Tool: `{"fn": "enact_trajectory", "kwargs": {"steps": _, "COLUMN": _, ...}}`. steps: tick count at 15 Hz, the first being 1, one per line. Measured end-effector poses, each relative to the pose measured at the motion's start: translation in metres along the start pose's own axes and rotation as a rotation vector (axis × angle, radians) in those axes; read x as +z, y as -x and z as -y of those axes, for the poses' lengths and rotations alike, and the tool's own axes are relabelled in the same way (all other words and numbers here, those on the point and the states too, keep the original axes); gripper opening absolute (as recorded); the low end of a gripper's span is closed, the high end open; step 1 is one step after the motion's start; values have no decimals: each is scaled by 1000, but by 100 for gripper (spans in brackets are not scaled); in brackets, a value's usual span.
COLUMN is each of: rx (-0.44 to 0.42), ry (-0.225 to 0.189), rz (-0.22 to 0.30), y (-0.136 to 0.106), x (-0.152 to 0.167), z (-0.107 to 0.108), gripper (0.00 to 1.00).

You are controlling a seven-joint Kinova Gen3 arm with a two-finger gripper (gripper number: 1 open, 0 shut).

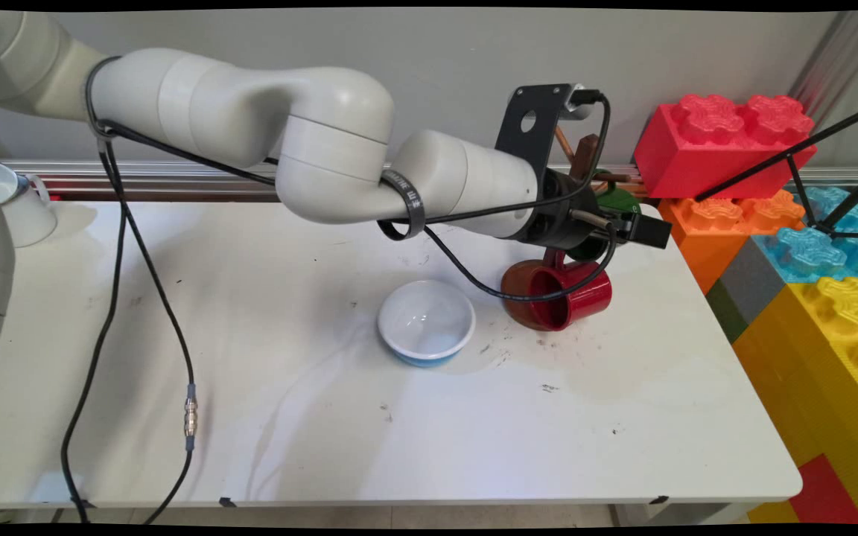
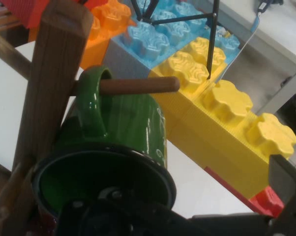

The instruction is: Pick up the green mug from the rack

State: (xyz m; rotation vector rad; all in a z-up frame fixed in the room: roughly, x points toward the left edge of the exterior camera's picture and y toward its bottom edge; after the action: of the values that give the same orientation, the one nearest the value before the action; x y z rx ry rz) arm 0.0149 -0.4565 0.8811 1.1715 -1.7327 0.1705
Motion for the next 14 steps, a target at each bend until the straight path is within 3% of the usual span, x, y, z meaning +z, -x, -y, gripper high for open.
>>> {"fn": "enact_trajectory", "kwargs": {"steps": 14, "rx": -5, "ry": 0, "rz": -29, "y": 6, "x": 8, "z": 11, "gripper": 100}}
